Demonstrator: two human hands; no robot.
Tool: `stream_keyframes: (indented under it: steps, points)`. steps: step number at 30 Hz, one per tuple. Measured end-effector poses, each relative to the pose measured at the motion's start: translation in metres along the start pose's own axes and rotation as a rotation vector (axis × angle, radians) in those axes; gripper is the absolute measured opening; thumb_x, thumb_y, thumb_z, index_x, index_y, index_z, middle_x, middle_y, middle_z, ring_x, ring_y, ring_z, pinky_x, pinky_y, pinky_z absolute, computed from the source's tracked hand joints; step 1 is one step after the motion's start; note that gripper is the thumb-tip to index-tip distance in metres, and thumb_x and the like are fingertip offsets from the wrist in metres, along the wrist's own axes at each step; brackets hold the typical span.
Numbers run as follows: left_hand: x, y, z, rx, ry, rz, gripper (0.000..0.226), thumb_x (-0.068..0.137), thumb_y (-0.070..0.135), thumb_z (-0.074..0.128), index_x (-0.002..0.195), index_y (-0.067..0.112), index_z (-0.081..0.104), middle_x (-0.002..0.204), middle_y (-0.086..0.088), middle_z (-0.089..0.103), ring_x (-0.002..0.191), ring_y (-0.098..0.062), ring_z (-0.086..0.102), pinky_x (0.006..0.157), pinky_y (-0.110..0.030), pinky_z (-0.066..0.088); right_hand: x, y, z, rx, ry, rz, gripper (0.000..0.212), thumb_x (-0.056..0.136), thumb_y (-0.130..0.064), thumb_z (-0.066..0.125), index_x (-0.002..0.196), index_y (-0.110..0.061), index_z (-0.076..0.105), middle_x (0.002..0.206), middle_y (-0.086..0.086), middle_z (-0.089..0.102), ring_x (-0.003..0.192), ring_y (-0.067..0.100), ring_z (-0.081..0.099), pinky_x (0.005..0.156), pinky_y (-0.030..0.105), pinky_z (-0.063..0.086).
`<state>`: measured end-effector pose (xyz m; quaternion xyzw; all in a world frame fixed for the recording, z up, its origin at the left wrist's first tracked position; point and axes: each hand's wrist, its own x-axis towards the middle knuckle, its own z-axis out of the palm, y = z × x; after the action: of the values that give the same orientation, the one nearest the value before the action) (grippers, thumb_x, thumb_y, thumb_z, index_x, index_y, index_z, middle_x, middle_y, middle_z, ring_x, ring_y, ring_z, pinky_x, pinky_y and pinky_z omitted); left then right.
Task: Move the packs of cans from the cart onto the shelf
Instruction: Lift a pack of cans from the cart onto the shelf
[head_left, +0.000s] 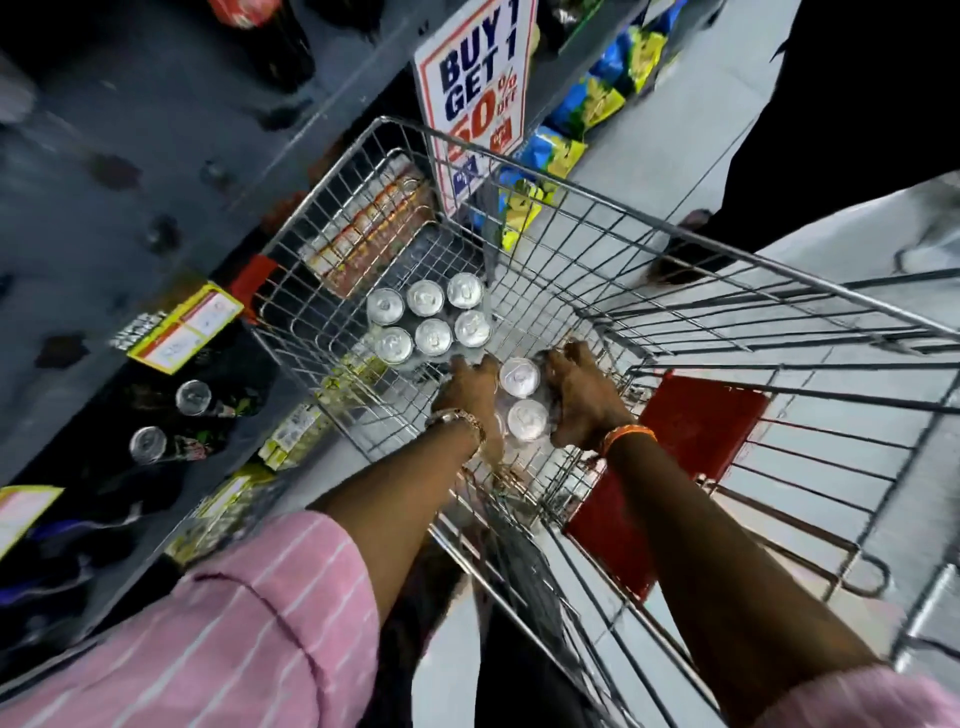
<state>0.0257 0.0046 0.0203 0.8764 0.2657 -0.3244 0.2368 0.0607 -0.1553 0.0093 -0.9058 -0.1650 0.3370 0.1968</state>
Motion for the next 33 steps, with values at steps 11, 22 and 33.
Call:
stream_keyframes:
  steps: [11,22,33]
  points:
    - [-0.096,-0.03,-0.157,0.036,0.049,0.135,0.13,0.02,0.04,0.093,0.136,0.041,0.035,0.133,-0.007,0.039,0.117,-0.035,0.058,0.09,-0.035,0.054,-0.051,-0.135,-0.124,-0.132,0.151,-0.157,0.087,0.052,-0.022,0.067,0.137,-0.032,0.048,0.12,0.007,0.045,0.089,0.041,0.066,0.071,0.033,0.053]
    - [-0.165,-0.106,-0.301,-0.1,0.393,0.189,0.107,0.027,0.033,0.088,0.124,0.041,0.043,0.109,0.001,0.042,0.093,-0.022,0.051,0.068,-0.021,0.041,-0.051,-0.304,-0.206,-0.308,0.18,-0.465,0.096,0.032,-0.039,0.073,0.125,-0.037,0.051,0.122,0.0,0.059,0.115,0.028,0.058,0.096,0.039,0.053]
    - [-0.156,-0.205,-0.375,-0.301,0.631,0.078,0.112,0.022,0.032,0.082,0.129,0.036,0.049,0.124,-0.004,0.059,0.11,-0.027,0.061,0.09,-0.034,0.055,0.018,-0.442,-0.183,-0.328,0.097,-0.607,0.111,0.043,-0.028,0.088,0.142,-0.037,0.041,0.148,0.013,0.041,0.131,0.04,0.05,0.101,0.039,0.049]
